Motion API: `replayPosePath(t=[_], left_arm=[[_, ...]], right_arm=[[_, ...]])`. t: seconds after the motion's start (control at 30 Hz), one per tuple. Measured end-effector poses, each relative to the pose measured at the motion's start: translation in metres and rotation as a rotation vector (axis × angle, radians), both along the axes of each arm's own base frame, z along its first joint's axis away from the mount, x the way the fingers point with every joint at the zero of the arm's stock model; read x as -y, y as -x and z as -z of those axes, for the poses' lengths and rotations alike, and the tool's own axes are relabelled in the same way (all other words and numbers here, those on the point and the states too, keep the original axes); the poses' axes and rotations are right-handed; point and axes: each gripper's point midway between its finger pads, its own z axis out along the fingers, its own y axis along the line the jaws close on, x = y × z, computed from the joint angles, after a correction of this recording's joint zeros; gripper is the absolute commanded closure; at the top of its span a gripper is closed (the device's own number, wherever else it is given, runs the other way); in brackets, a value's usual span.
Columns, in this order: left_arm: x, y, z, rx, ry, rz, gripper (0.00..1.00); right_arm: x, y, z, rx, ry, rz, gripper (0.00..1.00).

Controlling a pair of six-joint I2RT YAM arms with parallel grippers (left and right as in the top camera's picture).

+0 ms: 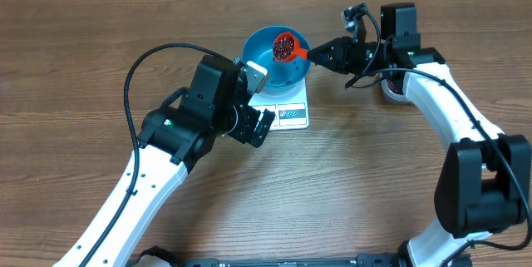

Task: Scoop item into bowl and weigh 150g on scale
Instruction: 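Carry the scoop leftward over the teal bowl with the right gripper, then tip the scoop to pour beans into the teal bowl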

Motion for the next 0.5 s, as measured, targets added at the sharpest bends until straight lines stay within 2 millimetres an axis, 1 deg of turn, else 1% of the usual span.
replayPosePath(t=[0.2,0.37,0.5], left_arm=[[0.0,0.0,0.0,0.0,0.0,0.0,0.0],[0.0,0.0,0.0,0.0,0.0,0.0,0.0],[0.0,0.0,0.0,0.0,0.0,0.0,0.0]], right_arm=[[0.002,0.01,-0.015,0.141,0.065,-0.071,0.96],[0.007,0.01,-0.025,0.233,0.123,-0.08,0.96],[0.011,0.012,-0.04,0.296,0.157,-0.072,0.96]])
